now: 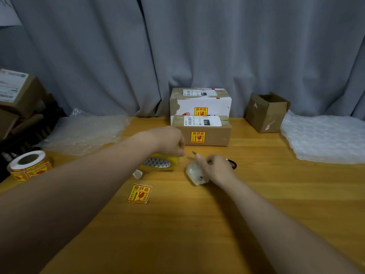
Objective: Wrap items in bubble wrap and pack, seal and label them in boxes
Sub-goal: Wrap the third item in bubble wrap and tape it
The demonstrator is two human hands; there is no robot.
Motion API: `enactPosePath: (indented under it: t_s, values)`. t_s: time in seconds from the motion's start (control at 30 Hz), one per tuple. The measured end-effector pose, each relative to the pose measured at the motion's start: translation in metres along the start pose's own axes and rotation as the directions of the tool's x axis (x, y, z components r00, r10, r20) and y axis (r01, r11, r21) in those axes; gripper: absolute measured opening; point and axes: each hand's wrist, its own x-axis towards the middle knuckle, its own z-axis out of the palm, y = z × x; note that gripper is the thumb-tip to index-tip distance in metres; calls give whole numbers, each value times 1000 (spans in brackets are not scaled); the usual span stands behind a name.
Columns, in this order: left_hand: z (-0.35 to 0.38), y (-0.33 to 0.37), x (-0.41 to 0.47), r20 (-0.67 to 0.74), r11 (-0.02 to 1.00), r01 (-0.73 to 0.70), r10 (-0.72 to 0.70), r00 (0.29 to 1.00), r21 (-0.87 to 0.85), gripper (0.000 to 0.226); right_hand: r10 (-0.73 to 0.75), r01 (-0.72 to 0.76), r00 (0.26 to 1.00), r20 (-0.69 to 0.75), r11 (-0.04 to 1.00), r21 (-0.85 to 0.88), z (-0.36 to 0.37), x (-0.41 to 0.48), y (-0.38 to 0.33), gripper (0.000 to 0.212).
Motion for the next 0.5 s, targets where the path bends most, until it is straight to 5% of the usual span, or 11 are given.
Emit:
enactPosePath:
  t_s: [0.1, 0.2, 0.3, 0.4, 0.5]
  values:
    - [-2, 2, 6, -3, 998, -47, 47, 999, 40, 19, -92, 44, 981, -173, 963, -264, -6, 4, 7, 32]
    - [-4, 4, 9, 1, 989, -94, 94, 996, 111, 12, -20, 1, 999, -33, 869, -495, -16, 8, 16, 32]
    - [-7, 9, 10, 13, 956, -137, 138, 990, 258, 10, 101, -61, 993, 66, 894, -445, -20, 10, 22, 40]
    - [-11, 17, 8, 35, 896, -188, 190, 981, 403, 13, 13, -33, 999, -40, 844, -535, -24, 11, 27, 53]
    - [-15, 25, 6, 64, 821, -234, 236, 970, 521, 13, 44, -7, 998, 47, 801, -599, -29, 12, 24, 55]
